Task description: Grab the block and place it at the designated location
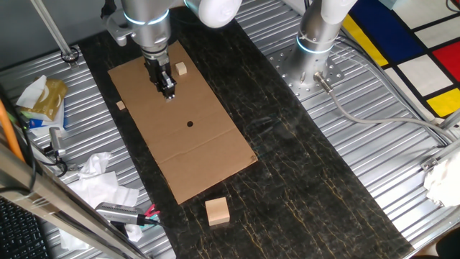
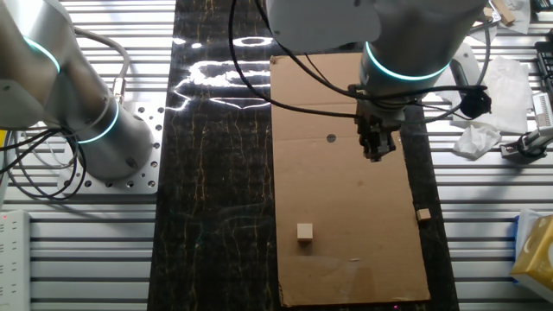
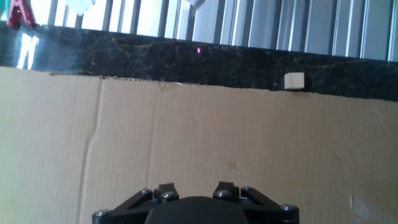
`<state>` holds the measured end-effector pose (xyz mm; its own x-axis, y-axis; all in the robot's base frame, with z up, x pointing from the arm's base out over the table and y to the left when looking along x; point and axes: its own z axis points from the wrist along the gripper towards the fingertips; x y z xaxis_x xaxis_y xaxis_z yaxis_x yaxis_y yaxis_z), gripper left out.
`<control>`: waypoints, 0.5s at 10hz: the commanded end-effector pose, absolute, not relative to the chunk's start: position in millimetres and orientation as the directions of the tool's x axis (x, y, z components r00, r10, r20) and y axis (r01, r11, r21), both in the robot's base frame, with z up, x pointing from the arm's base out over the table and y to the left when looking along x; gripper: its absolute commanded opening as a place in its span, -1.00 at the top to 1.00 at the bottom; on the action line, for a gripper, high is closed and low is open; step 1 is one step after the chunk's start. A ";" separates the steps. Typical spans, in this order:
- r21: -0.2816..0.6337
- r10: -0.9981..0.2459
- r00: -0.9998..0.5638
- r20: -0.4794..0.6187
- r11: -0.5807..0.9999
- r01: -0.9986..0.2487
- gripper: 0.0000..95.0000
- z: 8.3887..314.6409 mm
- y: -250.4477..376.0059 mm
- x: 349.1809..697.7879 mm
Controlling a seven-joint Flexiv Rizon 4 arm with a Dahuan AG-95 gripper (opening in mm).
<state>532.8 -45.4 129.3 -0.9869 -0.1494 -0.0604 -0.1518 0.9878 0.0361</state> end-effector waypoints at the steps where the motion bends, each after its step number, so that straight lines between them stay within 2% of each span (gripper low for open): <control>1: 0.036 -0.149 -0.987 -0.063 0.988 -0.151 0.20 127.4 -45.5 535.6; 5: 0.043 -0.117 -0.993 -0.007 0.992 -0.118 0.20 122.0 -46.3 538.5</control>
